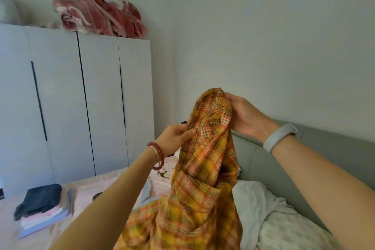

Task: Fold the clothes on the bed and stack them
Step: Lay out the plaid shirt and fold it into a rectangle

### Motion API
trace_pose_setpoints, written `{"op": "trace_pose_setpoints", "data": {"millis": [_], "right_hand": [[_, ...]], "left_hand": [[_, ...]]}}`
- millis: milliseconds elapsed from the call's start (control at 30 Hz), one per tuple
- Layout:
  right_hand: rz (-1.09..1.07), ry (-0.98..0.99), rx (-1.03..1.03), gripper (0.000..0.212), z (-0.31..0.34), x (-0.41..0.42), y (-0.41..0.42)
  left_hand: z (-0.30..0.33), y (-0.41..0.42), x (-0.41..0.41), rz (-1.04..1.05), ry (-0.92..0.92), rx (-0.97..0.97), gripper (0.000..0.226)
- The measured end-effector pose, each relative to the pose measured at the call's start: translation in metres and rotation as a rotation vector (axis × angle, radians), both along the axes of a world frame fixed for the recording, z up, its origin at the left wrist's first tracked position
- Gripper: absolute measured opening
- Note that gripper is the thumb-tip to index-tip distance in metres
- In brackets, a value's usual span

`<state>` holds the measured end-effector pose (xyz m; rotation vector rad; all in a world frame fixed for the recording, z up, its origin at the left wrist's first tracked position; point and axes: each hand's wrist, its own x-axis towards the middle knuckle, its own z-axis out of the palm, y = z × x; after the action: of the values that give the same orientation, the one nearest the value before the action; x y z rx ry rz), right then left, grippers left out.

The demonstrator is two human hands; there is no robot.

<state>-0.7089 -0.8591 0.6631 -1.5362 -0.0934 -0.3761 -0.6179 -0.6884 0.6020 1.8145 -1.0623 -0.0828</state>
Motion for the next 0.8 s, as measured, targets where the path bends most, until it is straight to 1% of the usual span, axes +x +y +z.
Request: {"op": "trace_pose_setpoints", "data": {"millis": [100, 200, 267, 300, 333, 400, 433, 467, 533, 600, 667, 700, 733, 767, 800], "right_hand": [[-0.113, 0.056, -0.054, 0.03, -0.002, -0.005, -0.023], [-0.186, 0.076, -0.064, 0.022, -0.01, -0.011, -0.046], [-0.201, 0.047, -0.033, 0.016, -0.017, -0.013, -0.05], [-0.203, 0.038, -0.02, 0.017, -0.02, -0.014, -0.051], [-0.19, 0.036, -0.004, 0.023, -0.022, -0.016, -0.052], [-0.132, 0.025, 0.015, 0.049, -0.025, -0.022, -0.052], [-0.11, 0.004, -0.013, 0.059, -0.025, -0.026, -0.052], [-0.114, -0.023, -0.067, 0.064, -0.025, -0.03, -0.051], [-0.192, -0.055, -0.266, 0.064, -0.026, -0.034, -0.049], [-0.289, -0.035, -0.546, 0.067, -0.029, -0.035, -0.043], [-0.412, -0.001, -0.887, 0.066, -0.039, -0.031, -0.041], [-0.486, 0.009, -1.051, 0.057, -0.045, -0.029, -0.042], [-0.55, 0.016, -1.17, 0.044, -0.05, -0.029, -0.046], [-0.594, 0.033, -1.222, 0.03, -0.054, -0.029, -0.05], [-0.615, 0.056, -1.222, 0.02, -0.057, -0.031, -0.055]], "left_hand": [[0.008, -0.005, 0.007, 0.043, 0.004, 0.029, 0.025], [0.021, -0.014, 0.01, 0.083, -0.096, 0.073, 0.031], [0.034, -0.025, 0.005, 0.139, -0.16, 0.044, 0.035], [0.04, -0.031, 0.003, 0.179, -0.186, 0.02, 0.036], [0.046, -0.037, 0.0, 0.221, -0.202, -0.007, 0.036], [0.055, -0.047, -0.005, 0.307, -0.24, -0.043, 0.035], [0.058, -0.052, -0.007, 0.344, -0.268, -0.042, 0.036], [0.059, -0.055, -0.009, 0.369, -0.292, -0.034, 0.039], [0.062, -0.062, -0.013, 0.379, -0.311, -0.016, 0.039], [0.064, -0.071, -0.019, 0.354, -0.329, 0.0, 0.034], [0.067, -0.078, -0.025, 0.336, -0.341, 0.0, 0.03], [0.069, -0.081, -0.027, 0.331, -0.343, -0.01, 0.029], [0.071, -0.083, -0.028, 0.334, -0.354, -0.021, 0.029], [0.073, -0.084, -0.029, 0.345, -0.383, -0.033, 0.028], [0.074, -0.083, -0.029, 0.362, -0.429, -0.04, 0.028]]}}
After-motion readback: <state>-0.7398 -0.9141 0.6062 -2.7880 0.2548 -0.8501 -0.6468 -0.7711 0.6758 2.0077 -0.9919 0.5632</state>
